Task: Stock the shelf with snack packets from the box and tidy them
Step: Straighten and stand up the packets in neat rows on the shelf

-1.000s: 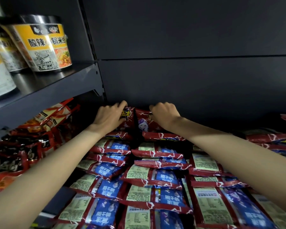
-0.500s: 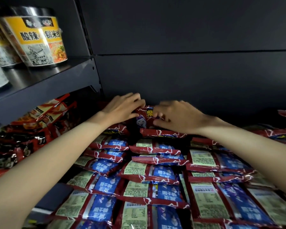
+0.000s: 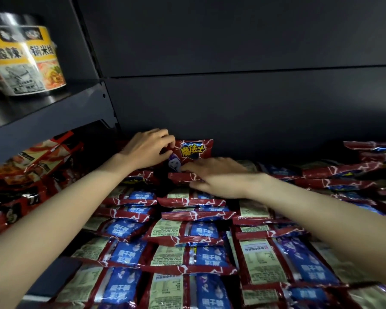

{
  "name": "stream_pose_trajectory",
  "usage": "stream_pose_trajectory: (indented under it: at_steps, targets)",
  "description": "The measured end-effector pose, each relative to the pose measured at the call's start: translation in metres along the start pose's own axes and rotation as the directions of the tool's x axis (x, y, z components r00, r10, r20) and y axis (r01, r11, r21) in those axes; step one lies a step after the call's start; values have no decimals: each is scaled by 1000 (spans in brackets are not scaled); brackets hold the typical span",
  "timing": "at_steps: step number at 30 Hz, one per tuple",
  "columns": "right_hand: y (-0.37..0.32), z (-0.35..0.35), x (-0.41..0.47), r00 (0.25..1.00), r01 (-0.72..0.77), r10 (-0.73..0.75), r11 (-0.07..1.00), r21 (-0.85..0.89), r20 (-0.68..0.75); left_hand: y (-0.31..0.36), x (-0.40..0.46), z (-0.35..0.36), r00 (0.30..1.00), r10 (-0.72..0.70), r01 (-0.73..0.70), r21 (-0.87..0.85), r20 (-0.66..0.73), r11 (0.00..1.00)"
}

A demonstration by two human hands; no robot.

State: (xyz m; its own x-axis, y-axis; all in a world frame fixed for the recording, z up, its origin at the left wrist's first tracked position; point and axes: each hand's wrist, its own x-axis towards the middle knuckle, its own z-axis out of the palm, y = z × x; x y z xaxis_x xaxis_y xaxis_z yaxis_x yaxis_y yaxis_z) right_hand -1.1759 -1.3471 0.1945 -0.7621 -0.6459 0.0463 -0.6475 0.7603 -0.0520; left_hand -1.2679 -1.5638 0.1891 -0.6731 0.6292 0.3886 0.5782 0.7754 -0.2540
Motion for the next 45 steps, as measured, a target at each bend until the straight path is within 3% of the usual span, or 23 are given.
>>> stream_pose_trajectory:
  at_steps: [3, 5, 8, 11, 14, 16, 18, 21, 25, 27, 30, 32, 34, 37, 40, 45]
  targets:
    - [27, -28, -31, 987, -24, 34, 997, 68, -157, 15, 2, -12, 1000, -15, 14, -65, -18, 998]
    - [56, -43, -55, 982, -24, 42, 994, 102, -185, 30, 6, -19, 998, -1, -9, -171, -56, 985]
    - [94, -54, -84, 994, -86, 96, 983, 163, -56, 57, 18, -26, 1000, 24, -19, -322, 13, 947]
    - [112, -48, -92, 978, -176, 153, 970, 167, 139, 81, 30, -26, 984, 94, -39, -327, 153, 944]
    - [121, -37, -85, 992, -120, 112, 983, 138, 62, 93, 32, -17, 942, 112, -36, -236, 316, 971]
    - [123, -41, -77, 986, -132, 136, 990, 45, -95, 94, 27, -13, 925, 102, 0, -269, 365, 963]
    - [121, -45, -66, 958, -223, 185, 961, -165, -219, 92, 23, -10, 932, 96, 37, -355, 348, 934]
    - [117, -42, -49, 944, -288, 198, 884, -369, -262, 86, 18, -8, 960, 29, 107, -460, 278, 881]
    - [119, -44, -42, 974, -226, 217, 921, -317, -64, 75, 15, -4, 983, 6, 51, -303, 184, 952]
    - [118, -45, -43, 977, -200, 212, 927, -316, 6, 78, 19, -6, 989, 42, 4, -310, 140, 951]
    - [123, -41, -42, 978, -207, 201, 921, -329, -53, 102, 29, -19, 987, 142, -93, -450, 77, 888]
    - [126, -40, -43, 972, -236, 224, 923, -303, -75, 128, 37, -28, 961, 216, -100, -507, 175, 856]
    - [127, -39, -45, 967, -254, 240, 924, -285, -82, 149, 43, -28, 908, 284, -119, -460, 309, 880]
    - [130, -38, -50, 969, -248, 234, 939, -240, -85, 164, 52, -20, 870, 371, -236, -386, 326, 892]
    - [132, -38, -53, 969, -248, 239, 945, -215, -70, 168, 58, -10, 864, 391, -295, -310, 317, 904]
    - [131, -37, -54, 971, -237, 232, 955, -176, -49, 180, 57, 2, 904, 316, -264, -204, 289, 943]
